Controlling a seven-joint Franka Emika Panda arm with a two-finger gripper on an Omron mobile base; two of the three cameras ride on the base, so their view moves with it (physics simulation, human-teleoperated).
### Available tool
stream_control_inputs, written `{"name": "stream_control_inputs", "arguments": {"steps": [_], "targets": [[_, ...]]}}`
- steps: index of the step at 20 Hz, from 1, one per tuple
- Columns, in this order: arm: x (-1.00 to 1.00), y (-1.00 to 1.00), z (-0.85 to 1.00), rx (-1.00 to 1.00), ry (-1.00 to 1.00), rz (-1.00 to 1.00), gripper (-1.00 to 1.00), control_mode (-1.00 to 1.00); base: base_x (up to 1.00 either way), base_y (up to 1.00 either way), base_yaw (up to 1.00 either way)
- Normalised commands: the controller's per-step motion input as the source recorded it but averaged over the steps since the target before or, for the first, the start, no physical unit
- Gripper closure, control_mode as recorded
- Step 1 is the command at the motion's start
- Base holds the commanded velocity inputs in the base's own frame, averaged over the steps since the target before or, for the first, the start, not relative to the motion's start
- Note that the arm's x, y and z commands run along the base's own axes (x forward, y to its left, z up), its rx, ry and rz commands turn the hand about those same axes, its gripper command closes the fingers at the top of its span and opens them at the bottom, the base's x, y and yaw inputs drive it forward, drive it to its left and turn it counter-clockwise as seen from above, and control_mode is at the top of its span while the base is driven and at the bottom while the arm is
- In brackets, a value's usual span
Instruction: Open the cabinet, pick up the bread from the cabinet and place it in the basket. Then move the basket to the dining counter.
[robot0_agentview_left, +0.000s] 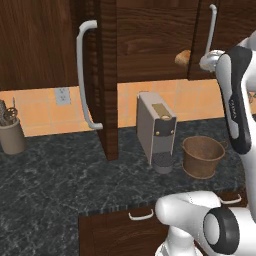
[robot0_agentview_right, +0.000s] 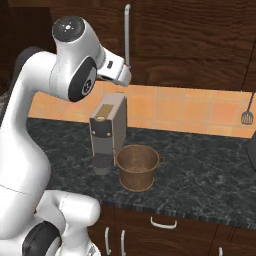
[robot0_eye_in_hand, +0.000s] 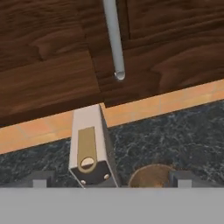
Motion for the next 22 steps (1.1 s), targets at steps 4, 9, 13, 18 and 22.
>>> {"name": "stream_control_inputs", "arguments": {"steps": [4,9,13,18,22], "targets": [[0.57,-0.04,0.13,-0.08,-0.31,-0.03,-1.0,-1.0,0.0,0.0,0.0],[0.62,-0.1,0.59,-0.16,-0.04,-0.03,-1.0,-1.0,0.0,0.0,0.0],[0.46,-0.22,0.51,-0.08,0.0,-0.02,-1.0,-1.0,0.0,0.0,0.0],[0.41,-0.36,0.0,0.1,0.03,0.0,-1.0,-1.0,0.0,0.0,0.0],[0.36,-0.22,0.0,0.02,0.0,0.0,-1.0,-1.0,0.0,0.0,0.0]]}}
